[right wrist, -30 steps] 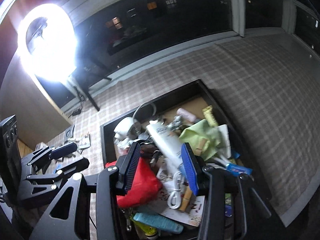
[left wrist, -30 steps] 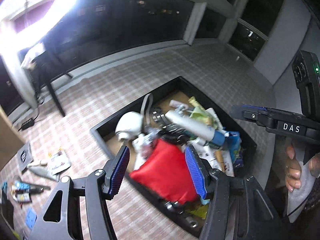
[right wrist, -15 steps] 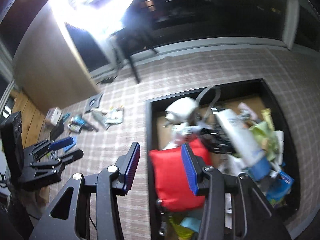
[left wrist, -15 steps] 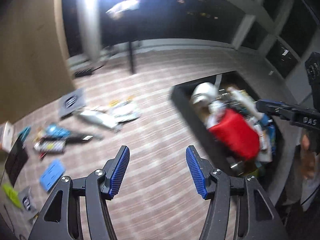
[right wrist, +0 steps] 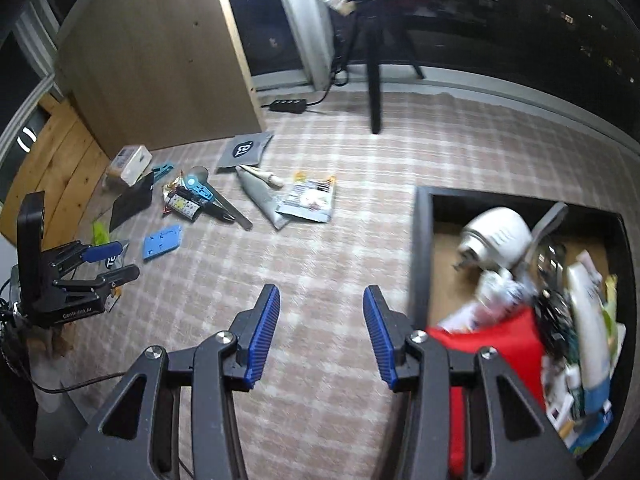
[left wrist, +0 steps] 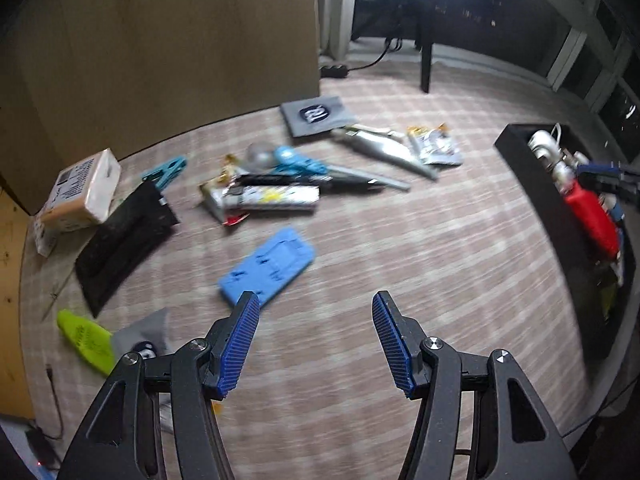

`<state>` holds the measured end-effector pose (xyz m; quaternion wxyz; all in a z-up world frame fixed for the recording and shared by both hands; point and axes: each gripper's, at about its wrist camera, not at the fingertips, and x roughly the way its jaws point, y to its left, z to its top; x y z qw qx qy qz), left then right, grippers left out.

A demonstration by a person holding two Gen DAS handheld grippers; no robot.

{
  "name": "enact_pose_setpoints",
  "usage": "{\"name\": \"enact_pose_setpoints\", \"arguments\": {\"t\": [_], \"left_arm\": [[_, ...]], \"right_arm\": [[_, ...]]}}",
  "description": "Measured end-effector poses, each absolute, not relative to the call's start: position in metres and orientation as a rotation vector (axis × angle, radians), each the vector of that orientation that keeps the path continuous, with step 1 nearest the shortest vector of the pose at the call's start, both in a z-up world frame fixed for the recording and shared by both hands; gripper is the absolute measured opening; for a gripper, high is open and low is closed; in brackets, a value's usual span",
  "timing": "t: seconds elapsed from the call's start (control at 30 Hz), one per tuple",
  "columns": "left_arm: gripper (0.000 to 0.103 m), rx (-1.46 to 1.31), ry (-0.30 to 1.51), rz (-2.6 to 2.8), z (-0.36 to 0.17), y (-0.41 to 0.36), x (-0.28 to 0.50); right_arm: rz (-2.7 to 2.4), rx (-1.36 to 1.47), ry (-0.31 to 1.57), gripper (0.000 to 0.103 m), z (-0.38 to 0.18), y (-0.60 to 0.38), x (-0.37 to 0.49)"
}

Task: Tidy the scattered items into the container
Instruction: 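Move both tools back over the items on the floor, then grasp the snack wrapper with the right tool while the left tool grasps the blue phone stand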

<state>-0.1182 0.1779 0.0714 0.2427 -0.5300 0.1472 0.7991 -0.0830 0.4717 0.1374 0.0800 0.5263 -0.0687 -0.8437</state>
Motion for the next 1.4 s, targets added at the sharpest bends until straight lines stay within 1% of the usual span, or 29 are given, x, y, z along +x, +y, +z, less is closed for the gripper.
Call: {"name": "enact_pose_setpoints", "arguments": {"t": [0.03,0.13,0.2,0.4,0.53,0.67,0.77,0.97,1.07,1.2,1.3,1.4], "left_arm": [[0.057,-1.453,0.412,2.167,0.068,0.174,-0.122],[0.057,-1.471,0.454,2.134,0.059,0.168,-0.133],[0.057,-1.475,0.481,2.111,0.054,0.165,-0.139],[0.057,-1.483,0.587,2.025,0.038,0.164,-0.152],[0.057,-1.487,0.659,1.979,0.026,0.168,-0.159],[0.057,-1.488,0.680,1.939,0.017,0.174,-0.164],[0.058,-1.480,0.704,1.923,0.011,0.180,-0.167],[0.056,-1.478,0.660,1.886,0.009,0.186,-0.173],[0.051,-1.467,0.657,1.877,0.009,0.189,-0.170],[0.046,-1.463,0.654,1.874,0.009,0.191,-0.168],[0.045,-1.457,0.660,1.881,0.009,0.192,-0.166],[0.041,-1.456,0.662,1.877,0.009,0.195,-0.164]], "right_arm": [[-2.521,1.586,-0.205,0.052,0.136,0.468,-0.091],[-2.492,1.620,-0.250,0.061,0.129,0.458,-0.118],[-2.459,1.660,-0.278,0.063,0.121,0.451,-0.139],[-2.438,1.793,-0.241,0.063,0.090,0.423,-0.191],[-2.412,1.860,-0.262,0.063,0.074,0.416,-0.214],[-2.396,1.883,-0.279,0.063,0.068,0.412,-0.228],[-2.386,1.914,-0.258,0.063,0.060,0.408,-0.236],[-2.377,1.953,-0.267,0.063,0.051,0.408,-0.247],[-2.385,1.966,-0.261,0.063,0.049,0.409,-0.251],[-2.405,1.980,-0.271,0.063,0.050,0.414,-0.254],[-2.413,1.993,-0.239,0.063,0.049,0.417,-0.255],[-2.369,2.018,-0.248,0.063,0.043,0.421,-0.262]]}}
